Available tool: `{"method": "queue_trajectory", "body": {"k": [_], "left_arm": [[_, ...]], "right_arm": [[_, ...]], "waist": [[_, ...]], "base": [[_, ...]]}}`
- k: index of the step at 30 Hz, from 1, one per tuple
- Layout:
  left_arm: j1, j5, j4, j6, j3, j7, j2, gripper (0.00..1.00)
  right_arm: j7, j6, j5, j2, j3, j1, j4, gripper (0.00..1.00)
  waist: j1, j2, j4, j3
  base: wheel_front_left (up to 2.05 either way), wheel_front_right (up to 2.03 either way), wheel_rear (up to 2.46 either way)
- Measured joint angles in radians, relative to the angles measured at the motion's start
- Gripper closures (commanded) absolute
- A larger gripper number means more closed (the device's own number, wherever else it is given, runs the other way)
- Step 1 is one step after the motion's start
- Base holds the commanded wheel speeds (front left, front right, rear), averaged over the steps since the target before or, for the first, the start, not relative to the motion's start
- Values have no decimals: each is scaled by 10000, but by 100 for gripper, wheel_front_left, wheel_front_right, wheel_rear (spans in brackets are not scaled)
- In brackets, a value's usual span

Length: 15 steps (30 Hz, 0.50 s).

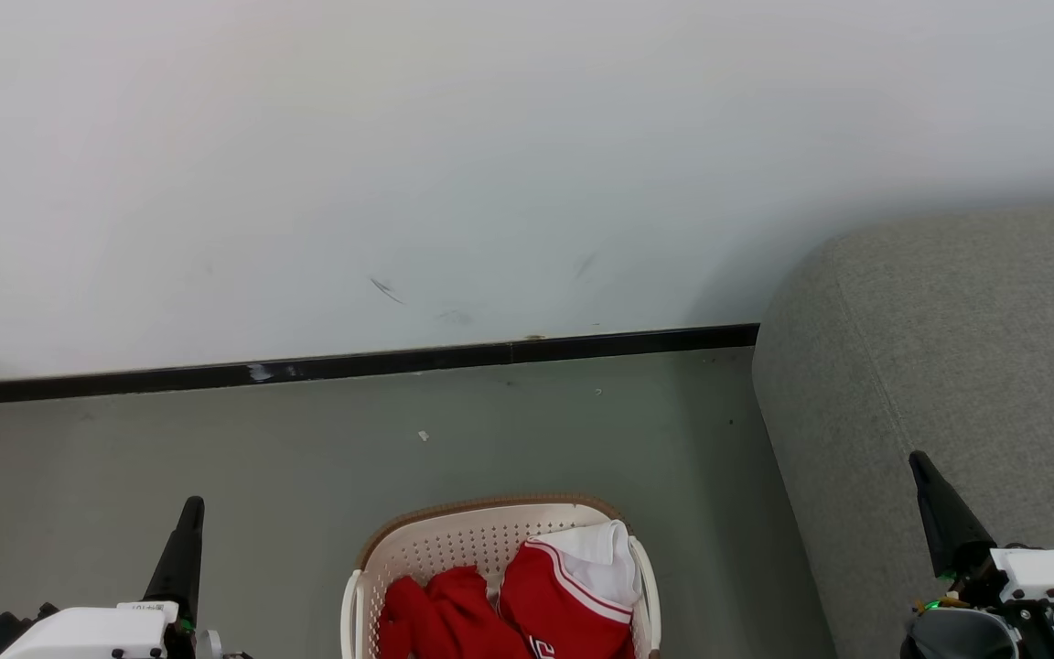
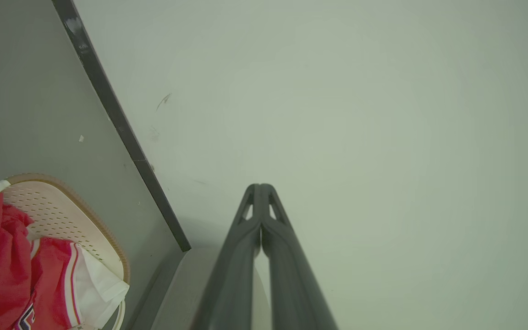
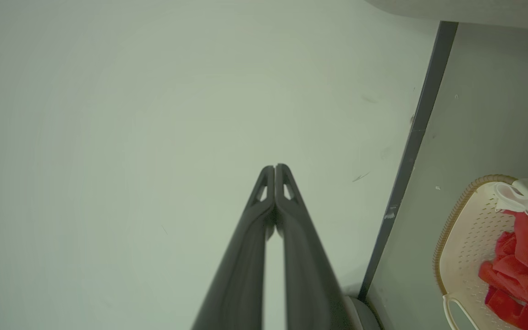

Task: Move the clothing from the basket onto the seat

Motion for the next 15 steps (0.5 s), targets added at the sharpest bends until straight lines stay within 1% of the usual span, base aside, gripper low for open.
{"method": "queue_trajectory", "body": {"k": [15], "left_arm": [[0, 0, 0, 0, 2, 0, 0, 100]], "right_arm": [[0, 2, 0, -4, 4, 0, 0, 100]], "waist": [[0, 0, 0, 0]], "base": [[0, 0, 0]]}}
